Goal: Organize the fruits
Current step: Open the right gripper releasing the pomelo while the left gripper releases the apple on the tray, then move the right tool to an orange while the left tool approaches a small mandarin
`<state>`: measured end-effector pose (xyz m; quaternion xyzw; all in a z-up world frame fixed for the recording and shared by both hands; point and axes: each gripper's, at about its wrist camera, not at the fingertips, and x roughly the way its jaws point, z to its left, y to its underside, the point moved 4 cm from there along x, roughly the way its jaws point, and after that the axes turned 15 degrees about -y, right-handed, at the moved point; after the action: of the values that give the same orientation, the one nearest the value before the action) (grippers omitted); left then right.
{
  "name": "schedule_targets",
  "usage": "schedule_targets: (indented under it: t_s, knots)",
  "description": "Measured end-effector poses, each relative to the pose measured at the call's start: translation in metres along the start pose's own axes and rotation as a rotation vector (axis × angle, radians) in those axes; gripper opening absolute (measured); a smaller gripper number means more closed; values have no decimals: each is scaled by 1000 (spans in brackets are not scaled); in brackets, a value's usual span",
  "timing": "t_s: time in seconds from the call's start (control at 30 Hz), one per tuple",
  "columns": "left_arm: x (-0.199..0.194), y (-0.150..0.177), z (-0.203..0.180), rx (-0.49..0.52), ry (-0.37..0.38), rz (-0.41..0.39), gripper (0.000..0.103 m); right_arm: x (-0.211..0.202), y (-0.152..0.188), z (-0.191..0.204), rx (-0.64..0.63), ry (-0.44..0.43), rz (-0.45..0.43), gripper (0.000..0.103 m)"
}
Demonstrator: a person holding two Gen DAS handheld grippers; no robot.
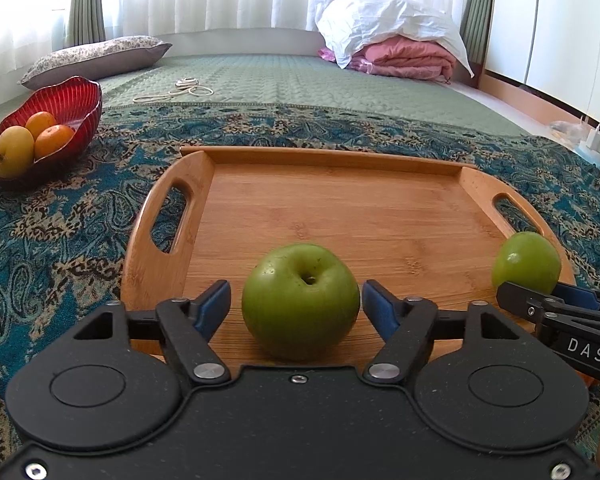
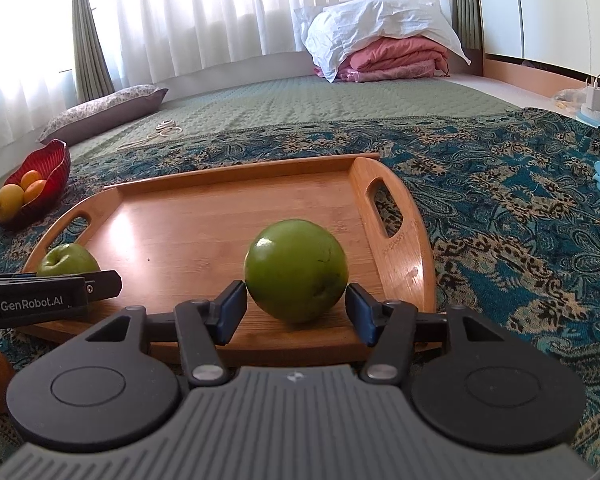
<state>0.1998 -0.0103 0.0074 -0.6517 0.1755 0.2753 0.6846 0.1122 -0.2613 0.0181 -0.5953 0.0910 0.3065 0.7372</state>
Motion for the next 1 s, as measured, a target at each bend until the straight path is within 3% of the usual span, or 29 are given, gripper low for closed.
schedule_targets:
  t_s: [0.1, 0.27, 1.0]
  knots:
    - [-5, 1, 1, 3, 7, -4, 83, -5, 0, 4, -21, 5, -6, 77]
    - [-18, 3, 3, 0, 13, -27, 92, -16, 1, 12, -85, 18, -25, 85]
    - [-83, 31, 17, -23, 61, -127, 103, -53, 20, 35, -190, -33, -75, 100]
